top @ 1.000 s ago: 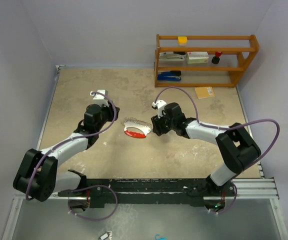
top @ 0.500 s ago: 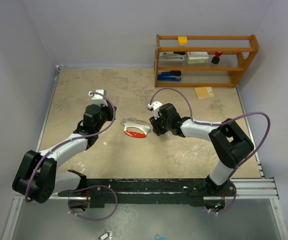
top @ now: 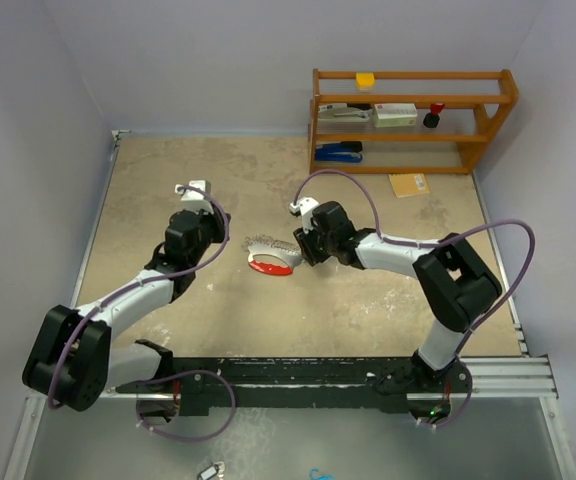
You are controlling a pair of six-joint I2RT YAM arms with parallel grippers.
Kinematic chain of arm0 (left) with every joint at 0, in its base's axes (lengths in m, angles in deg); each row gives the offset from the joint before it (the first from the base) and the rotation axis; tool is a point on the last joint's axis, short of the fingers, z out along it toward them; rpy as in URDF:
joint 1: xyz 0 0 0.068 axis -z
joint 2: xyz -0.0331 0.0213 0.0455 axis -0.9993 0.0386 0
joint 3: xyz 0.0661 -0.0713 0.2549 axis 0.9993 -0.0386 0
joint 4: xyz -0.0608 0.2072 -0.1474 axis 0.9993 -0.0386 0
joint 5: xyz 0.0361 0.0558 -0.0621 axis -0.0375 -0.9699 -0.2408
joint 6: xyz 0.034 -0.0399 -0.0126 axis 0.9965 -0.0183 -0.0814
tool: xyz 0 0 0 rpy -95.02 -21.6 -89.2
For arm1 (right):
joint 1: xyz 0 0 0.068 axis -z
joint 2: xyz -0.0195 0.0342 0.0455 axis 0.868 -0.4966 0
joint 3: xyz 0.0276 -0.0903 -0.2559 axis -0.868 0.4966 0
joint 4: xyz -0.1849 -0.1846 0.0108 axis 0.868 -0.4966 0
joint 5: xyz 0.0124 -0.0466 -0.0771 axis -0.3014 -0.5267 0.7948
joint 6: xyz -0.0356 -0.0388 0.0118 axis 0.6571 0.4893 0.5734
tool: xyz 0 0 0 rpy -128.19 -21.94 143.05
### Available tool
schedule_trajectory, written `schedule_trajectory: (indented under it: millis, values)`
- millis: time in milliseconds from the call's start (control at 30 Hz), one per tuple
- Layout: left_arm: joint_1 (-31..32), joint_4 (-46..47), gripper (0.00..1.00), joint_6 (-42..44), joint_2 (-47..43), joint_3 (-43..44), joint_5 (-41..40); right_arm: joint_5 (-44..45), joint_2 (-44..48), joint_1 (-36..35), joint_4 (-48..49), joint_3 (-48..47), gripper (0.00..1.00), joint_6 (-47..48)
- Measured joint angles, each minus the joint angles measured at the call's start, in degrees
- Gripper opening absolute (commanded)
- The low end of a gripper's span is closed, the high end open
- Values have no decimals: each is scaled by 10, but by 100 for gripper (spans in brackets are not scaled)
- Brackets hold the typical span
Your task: Remove the keys from the keyring
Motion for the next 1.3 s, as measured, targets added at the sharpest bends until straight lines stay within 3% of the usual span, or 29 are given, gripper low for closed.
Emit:
schedule_trajectory:
  millis: [333, 633, 700, 767, 800, 1033, 1300]
  values:
    - [0, -2, 11, 0, -13, -3, -14, 4, -7, -2, -7, 0, 30, 1]
    - [0, -2, 11, 0, -12, -3, -21, 3, -16, -7, -5, -1, 27, 1]
    - [0, -2, 10, 0, -12, -3, -21, 2, -20, -7, -5, -5, 19, 1]
    - [0, -2, 10, 1, -12, -3, -22, 2, -25, -7, -2, -10, 3, 1]
    - [0, -2, 9, 1, -12, -3, -23, 1, -28, -7, -1, -12, 0, 2]
    - [0, -2, 8, 8, -12, -3, -28, 9, -33, -12, -9, -21, 0, 5]
    - [0, 1, 12, 27, -9, 5, -41, 83, -19, -20, -39, -61, 0, 43]
